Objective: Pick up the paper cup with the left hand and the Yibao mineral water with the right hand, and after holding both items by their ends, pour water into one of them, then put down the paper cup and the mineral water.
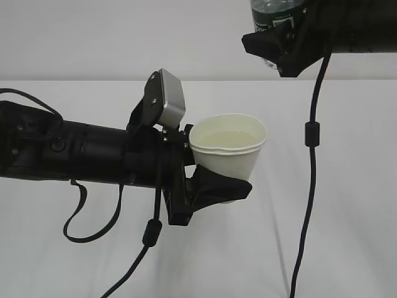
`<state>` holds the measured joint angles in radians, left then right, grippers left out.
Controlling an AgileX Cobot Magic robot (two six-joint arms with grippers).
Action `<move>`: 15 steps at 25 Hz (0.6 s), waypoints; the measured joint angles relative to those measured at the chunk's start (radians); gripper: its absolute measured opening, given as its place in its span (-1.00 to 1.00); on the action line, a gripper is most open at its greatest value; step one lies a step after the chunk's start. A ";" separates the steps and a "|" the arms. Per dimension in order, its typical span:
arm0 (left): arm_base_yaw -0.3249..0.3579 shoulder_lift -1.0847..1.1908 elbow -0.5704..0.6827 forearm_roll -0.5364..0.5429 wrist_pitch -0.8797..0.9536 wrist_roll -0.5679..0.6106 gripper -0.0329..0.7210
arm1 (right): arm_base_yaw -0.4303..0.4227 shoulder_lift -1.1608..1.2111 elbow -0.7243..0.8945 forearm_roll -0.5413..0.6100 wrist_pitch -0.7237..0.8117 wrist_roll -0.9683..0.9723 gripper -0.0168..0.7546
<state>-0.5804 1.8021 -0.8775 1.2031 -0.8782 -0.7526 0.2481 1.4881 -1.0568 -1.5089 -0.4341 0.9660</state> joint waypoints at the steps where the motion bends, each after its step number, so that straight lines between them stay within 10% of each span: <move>1: 0.000 0.000 0.000 0.000 0.000 0.000 0.23 | 0.000 0.000 0.000 0.002 0.002 0.002 0.30; 15: 0.000 0.000 0.000 0.000 0.000 0.000 0.23 | 0.000 0.028 0.000 0.007 0.050 0.006 0.30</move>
<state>-0.5804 1.8021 -0.8775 1.2031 -0.8782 -0.7526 0.2481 1.5166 -1.0568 -1.5019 -0.3839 0.9718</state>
